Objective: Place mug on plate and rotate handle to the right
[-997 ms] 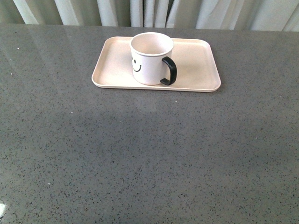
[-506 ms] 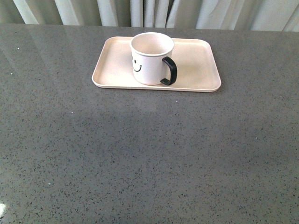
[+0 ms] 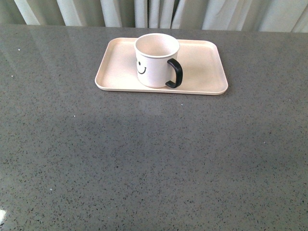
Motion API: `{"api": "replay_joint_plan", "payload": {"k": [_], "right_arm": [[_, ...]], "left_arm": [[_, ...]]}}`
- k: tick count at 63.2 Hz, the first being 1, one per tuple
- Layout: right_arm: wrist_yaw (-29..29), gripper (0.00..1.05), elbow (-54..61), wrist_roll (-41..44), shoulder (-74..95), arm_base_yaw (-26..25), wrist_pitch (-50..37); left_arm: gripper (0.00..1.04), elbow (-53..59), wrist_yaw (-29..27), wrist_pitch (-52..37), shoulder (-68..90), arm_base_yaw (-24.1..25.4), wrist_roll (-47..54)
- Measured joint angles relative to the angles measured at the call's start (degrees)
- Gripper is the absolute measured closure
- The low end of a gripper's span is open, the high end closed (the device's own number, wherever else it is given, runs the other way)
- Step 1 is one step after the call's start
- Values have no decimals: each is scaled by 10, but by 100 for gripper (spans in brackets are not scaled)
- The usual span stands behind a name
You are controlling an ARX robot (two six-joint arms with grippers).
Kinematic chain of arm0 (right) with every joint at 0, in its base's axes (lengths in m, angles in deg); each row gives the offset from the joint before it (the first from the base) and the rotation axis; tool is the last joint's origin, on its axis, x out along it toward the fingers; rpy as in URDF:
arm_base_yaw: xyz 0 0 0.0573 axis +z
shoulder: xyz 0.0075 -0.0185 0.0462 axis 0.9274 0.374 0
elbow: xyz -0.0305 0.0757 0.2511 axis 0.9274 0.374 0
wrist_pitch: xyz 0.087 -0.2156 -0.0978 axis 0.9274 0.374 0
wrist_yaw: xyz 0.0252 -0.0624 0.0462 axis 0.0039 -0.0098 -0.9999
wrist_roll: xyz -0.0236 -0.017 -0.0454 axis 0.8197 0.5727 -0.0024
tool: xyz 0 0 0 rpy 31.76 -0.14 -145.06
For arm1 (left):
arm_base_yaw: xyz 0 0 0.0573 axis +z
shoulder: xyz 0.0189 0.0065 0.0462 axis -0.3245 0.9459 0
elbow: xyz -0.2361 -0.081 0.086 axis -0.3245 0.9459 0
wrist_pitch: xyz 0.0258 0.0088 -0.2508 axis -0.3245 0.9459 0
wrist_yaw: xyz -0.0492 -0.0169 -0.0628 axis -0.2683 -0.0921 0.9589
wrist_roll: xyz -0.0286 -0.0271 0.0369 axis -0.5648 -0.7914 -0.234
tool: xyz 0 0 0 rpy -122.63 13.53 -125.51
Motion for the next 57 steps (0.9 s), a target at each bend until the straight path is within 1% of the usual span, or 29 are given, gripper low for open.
{"api": "replay_joint_plan", "payload": {"k": [9, 11, 19, 40, 42, 43, 44, 45, 46, 47, 49, 52, 57], "right_arm": [[0, 9, 0, 0, 0, 0, 0], [0, 9, 0, 0, 0, 0, 0], [0, 9, 0, 0, 0, 0, 0], [-1, 9, 0, 0, 0, 0, 0], [-48, 9, -15, 19, 24, -13, 41], [-85, 9, -38, 30, 51, -27, 96], [-108, 9, -50, 40, 71, -35, 124], [-160, 9, -77, 61, 113, -49, 174], [-199, 9, -104, 76, 162, -60, 219], [-216, 9, -118, 82, 186, -63, 239], [-270, 9, -161, 95, 274, -66, 281], [-293, 9, -195, 103, 344, -63, 271], [-285, 9, -258, 103, 454, -51, 206]], "left_arm": [[103, 0, 0, 0, 0, 0, 0], [101, 0, 0, 0, 0, 0, 0], [76, 0, 0, 0, 0, 0, 0], [21, 0, 0, 0, 0, 0, 0], [16, 0, 0, 0, 0, 0, 0], [12, 0, 0, 0, 0, 0, 0], [11, 0, -1, 0, 0, 0, 0], [8, 0, 0, 0, 0, 0, 0], [8, 0, 0, 0, 0, 0, 0], [8, 0, 0, 0, 0, 0, 0], [10, 0, 0, 0, 0, 0, 0], [10, 0, 0, 0, 0, 0, 0], [9, 0, 0, 0, 0, 0, 0]]}}
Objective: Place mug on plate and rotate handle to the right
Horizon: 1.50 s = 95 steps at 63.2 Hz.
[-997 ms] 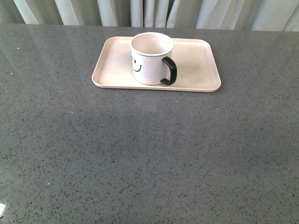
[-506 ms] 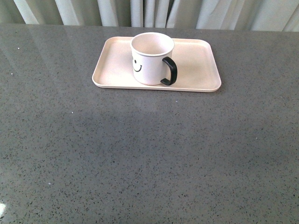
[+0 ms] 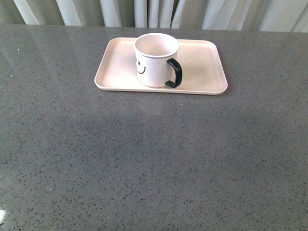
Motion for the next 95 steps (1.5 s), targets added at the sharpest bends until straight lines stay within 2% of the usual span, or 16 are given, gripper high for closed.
{"api": "replay_joint_plan", "payload": {"k": [4, 9, 21, 32, 54, 95], "right_arm": [[22, 9, -47, -7, 81, 16, -60], [62, 9, -128, -38, 214, 61, -121], [131, 9, -269, -101, 391, 147, -141], [191, 9, -386, -140, 504, 193, -133], [251, 9, -538, -219, 654, 202, -83], [263, 9, -631, -280, 762, 194, -40]], "left_arm": [[9, 0, 0, 0, 0, 0, 0], [9, 0, 0, 0, 0, 0, 0], [9, 0, 0, 0, 0, 0, 0], [9, 0, 0, 0, 0, 0, 0], [9, 0, 0, 0, 0, 0, 0], [9, 0, 0, 0, 0, 0, 0]]}}
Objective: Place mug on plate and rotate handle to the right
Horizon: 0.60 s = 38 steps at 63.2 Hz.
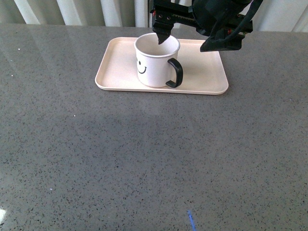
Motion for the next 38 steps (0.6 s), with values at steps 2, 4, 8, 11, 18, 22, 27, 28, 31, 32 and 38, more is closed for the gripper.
{"api": "replay_joint_plan", "payload": {"k": [2, 4, 8, 11, 18, 22, 27, 28, 31, 32, 38], "right_arm": [[-4, 9, -5, -3, 3, 0, 4], [-4, 9, -9, -5, 5, 0, 6], [-3, 9, -13, -7, 8, 0, 5], [-3, 9, -17, -10, 12, 1, 5], [-2, 9, -19, -21, 17, 2, 5], [-2, 9, -19, -27, 20, 2, 4], [-7, 9, -18, -35, 20, 2, -1], [-6, 9, -17, -36, 20, 2, -4], [-6, 9, -16, -37, 20, 2, -7], [-6, 9, -16, -37, 20, 2, -8], [-6, 9, -15, -38, 20, 2, -8]], "left_arm": [[9, 0, 0, 0, 0, 0, 0], [9, 0, 0, 0, 0, 0, 0], [9, 0, 0, 0, 0, 0, 0], [9, 0, 0, 0, 0, 0, 0], [9, 0, 0, 0, 0, 0, 0], [9, 0, 0, 0, 0, 0, 0], [9, 0, 0, 0, 0, 0, 0], [9, 0, 0, 0, 0, 0, 0], [9, 0, 0, 0, 0, 0, 0], [9, 0, 0, 0, 0, 0, 0], [9, 0, 0, 0, 0, 0, 0]]}}
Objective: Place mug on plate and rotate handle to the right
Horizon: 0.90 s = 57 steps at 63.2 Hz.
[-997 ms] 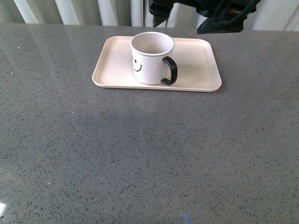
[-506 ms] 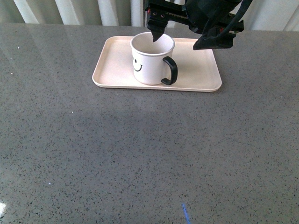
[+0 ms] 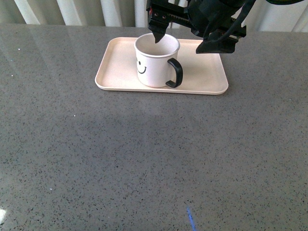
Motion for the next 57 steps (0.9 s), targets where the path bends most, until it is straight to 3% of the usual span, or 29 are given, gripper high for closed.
{"api": "replay_joint_plan", "payload": {"k": [28, 38, 57], "right_arm": [[0, 9, 2, 0, 0, 0, 0], [-56, 9, 12, 32, 1, -3, -68], [-50, 9, -42, 42, 30, -2, -31]], "left_arm": [[9, 0, 0, 0, 0, 0, 0], [9, 0, 0, 0, 0, 0, 0], [9, 0, 0, 0, 0, 0, 0]]}}
